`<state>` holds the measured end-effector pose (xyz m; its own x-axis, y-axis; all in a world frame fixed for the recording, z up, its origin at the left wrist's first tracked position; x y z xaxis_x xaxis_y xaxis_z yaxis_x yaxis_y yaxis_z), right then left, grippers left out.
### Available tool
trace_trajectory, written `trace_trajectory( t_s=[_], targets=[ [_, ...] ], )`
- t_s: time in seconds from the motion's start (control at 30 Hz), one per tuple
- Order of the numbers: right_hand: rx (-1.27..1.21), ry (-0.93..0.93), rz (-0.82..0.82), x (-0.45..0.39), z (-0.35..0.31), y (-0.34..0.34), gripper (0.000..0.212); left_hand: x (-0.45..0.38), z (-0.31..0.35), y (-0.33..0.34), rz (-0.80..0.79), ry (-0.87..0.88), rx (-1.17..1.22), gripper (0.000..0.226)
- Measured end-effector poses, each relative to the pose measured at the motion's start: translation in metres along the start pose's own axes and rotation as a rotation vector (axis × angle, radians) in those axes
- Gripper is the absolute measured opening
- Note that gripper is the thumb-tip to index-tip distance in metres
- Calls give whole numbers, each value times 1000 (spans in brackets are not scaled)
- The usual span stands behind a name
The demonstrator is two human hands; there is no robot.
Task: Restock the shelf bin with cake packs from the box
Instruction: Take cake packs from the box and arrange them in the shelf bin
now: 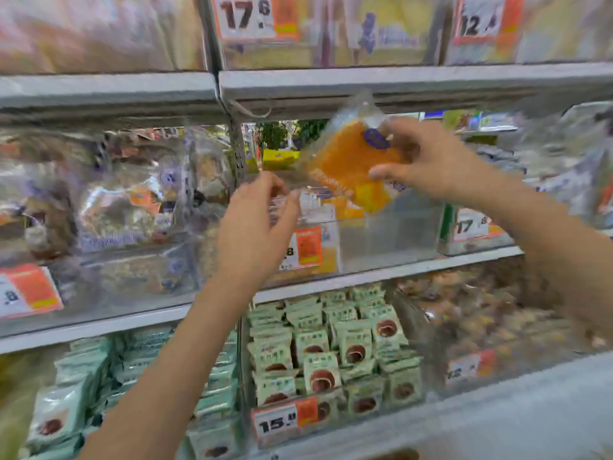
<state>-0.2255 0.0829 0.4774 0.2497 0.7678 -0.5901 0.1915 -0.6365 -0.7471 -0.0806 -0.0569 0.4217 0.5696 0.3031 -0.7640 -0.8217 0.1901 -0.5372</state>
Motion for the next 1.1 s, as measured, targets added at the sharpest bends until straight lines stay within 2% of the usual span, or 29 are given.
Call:
trace_trajectory(
  t_s=[0.07,0.13,0.17,0.23,0.3,0.37,0.4,0.47,0.5,0.57,0.67,0.77,0.93,0.97,1.03,1.1],
  targets=[
    [166,19,19,-33,14,-19,35,-28,0,32,-112,-2,-210,31],
    [344,90,-47,-63,41,-16,41,-40,-7,69,-215,7,-409,39],
    [410,115,-104,-77,56,-7,43,-42,-11,80,-214,29,-513,44],
    [459,175,-271,-99,92,24,48,-40,-20,88,-125,30,-695,54],
    [468,223,-454,-114,126,59,47,-35,-18,82,38,40,-726,52],
    [474,242,-586,-122,155,91,32,-32,-16,81,143,83,-725,46],
    [473,248,-627,-125,165,104,25,-31,-17,83,166,107,-723,44],
    [446,264,-675,-132,180,125,34,-31,-17,84,190,138,-719,42],
    [423,259,-674,-136,185,134,32,-31,-18,84,196,140,-709,42],
    [369,246,-641,-142,194,147,40,-30,-21,85,210,143,-697,42],
    [260,283,-497,-145,205,146,57,-29,-20,84,239,158,-699,42],
    [321,281,-381,-147,213,136,56,-28,-20,83,261,178,-697,43],
    [348,329,-390,-143,216,137,52,-28,-17,83,258,200,-667,41],
    [287,333,-376,-141,209,134,50,-29,-17,83,237,190,-668,41],
    [-13,317,-238,-135,185,114,40,-28,-18,83,210,176,-665,41],
    [-332,255,61,-113,151,75,19,-28,-16,80,203,188,-621,40]
  ],
)
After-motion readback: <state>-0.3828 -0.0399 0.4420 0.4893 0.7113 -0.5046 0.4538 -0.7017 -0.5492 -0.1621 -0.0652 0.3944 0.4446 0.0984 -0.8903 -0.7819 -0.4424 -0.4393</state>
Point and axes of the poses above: each hand's wrist, its own x-axis away from the middle knuckle, its own y-axis out of the palm, z = x × y, the point moved 9 cm from there along -x, towards the middle knuckle, and after that the axes turned 9 degrees about -z, right-handed, at the moved point
